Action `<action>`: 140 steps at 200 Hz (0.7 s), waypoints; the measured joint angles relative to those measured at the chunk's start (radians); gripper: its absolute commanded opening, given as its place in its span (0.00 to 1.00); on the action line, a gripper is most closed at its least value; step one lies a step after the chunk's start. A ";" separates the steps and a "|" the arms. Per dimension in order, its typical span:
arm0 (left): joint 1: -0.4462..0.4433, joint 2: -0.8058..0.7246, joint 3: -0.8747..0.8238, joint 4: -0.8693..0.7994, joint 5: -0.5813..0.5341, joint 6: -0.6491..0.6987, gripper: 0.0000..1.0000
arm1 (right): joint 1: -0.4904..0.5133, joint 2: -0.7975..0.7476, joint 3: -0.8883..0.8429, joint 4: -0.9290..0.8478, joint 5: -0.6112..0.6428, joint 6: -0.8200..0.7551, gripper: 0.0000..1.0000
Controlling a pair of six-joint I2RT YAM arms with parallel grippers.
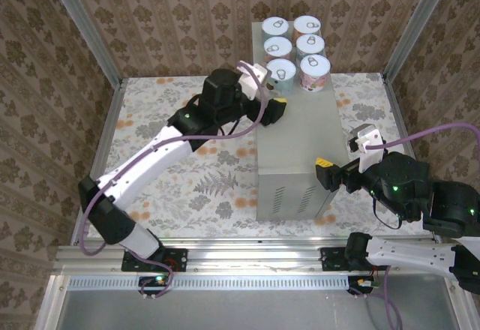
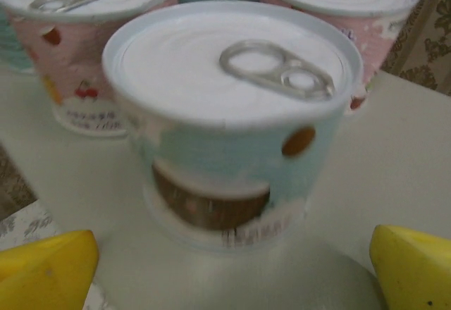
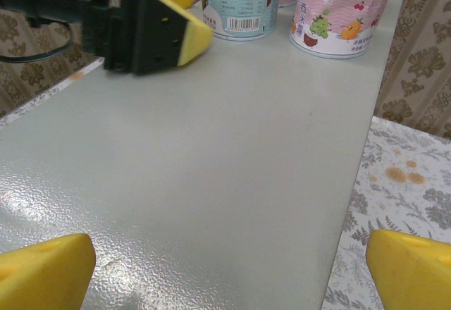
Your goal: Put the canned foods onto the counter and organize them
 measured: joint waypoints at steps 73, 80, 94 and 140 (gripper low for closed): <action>0.005 -0.354 -0.216 -0.107 -0.046 -0.024 1.00 | 0.000 0.000 -0.018 0.042 -0.005 -0.010 1.00; 0.010 -0.384 -0.238 -0.116 -0.055 -0.031 1.00 | 0.000 0.000 -0.023 0.047 -0.009 -0.014 1.00; 0.027 -0.436 -0.281 -0.135 -0.077 -0.047 1.00 | 0.000 0.008 -0.026 0.053 -0.022 -0.026 1.00; 0.102 -0.527 -0.414 -0.208 -0.125 -0.106 1.00 | 0.000 0.098 0.012 0.073 -0.065 -0.055 1.00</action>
